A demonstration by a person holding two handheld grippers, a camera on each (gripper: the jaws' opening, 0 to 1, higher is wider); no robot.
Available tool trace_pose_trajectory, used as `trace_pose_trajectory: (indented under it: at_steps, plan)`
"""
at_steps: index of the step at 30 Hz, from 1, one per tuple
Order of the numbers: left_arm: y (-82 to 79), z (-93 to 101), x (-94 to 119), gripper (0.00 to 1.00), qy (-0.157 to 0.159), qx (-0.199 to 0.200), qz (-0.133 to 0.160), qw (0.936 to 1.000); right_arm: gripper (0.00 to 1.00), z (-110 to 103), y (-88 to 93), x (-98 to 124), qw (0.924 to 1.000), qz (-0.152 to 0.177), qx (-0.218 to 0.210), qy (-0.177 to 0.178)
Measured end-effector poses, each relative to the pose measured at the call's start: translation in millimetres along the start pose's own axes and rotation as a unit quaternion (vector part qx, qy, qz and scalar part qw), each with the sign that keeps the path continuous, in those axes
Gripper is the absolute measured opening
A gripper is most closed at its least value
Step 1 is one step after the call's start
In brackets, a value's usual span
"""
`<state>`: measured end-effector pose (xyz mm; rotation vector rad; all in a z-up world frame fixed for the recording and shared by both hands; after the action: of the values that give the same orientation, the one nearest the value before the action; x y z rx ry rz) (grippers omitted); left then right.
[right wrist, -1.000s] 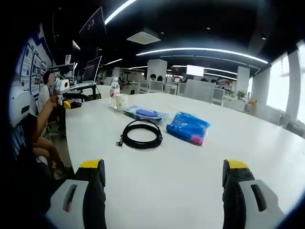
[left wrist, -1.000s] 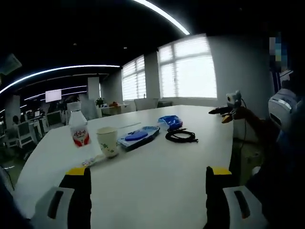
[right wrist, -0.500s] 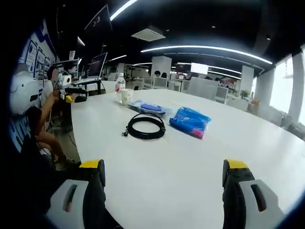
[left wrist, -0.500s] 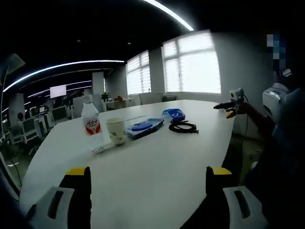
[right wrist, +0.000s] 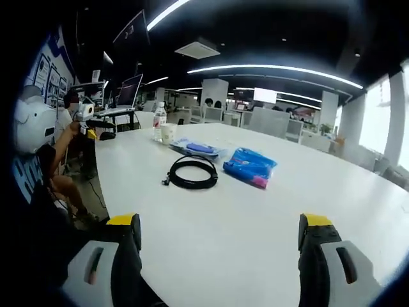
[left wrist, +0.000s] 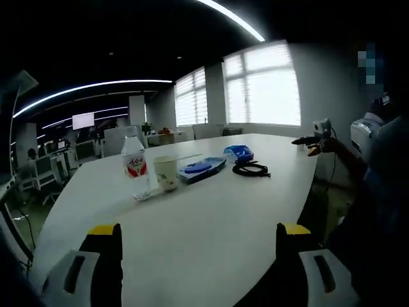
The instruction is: Arrange the tabletop items into an orderly group along one side of the table until the central work area is clear of visible clutter.
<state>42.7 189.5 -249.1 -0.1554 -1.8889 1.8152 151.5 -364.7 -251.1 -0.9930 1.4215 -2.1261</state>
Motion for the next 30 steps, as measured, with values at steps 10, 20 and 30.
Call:
trace_pose_trajectory:
  at_steps: [10, 20, 30]
  plan:
    - [5.6, -2.4, -3, 1.00, 0.001, 0.003, -0.011, 0.9999, 1.00, -5, 12.4, -4, 0.9994, -0.031, -0.006, -0.015]
    - [10.0, 0.8, -6, 1.00, 0.008, -0.007, -0.020, 0.9998, 1.00, -8, 13.5, -7, 0.9989, -0.040, 0.006, -0.025]
    - [13.4, 0.9, -7, 1.00, 0.012, -0.005, -0.019, 0.9997, 1.00, -9, 17.3, -7, 0.9984, -0.048, 0.007, -0.028]
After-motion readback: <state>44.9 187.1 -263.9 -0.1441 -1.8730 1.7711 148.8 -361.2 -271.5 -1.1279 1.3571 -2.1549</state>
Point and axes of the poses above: the point that each gripper's makers call its tool centre point, and the gripper's own axes: x roughly backward along the fingers, z roughly to its right, y roughly out of its underside, the point moved 3 cm from there along x, roughly backward along the fingers, and after that the axes turned 6 degrees about x, right-handed, at the moved point
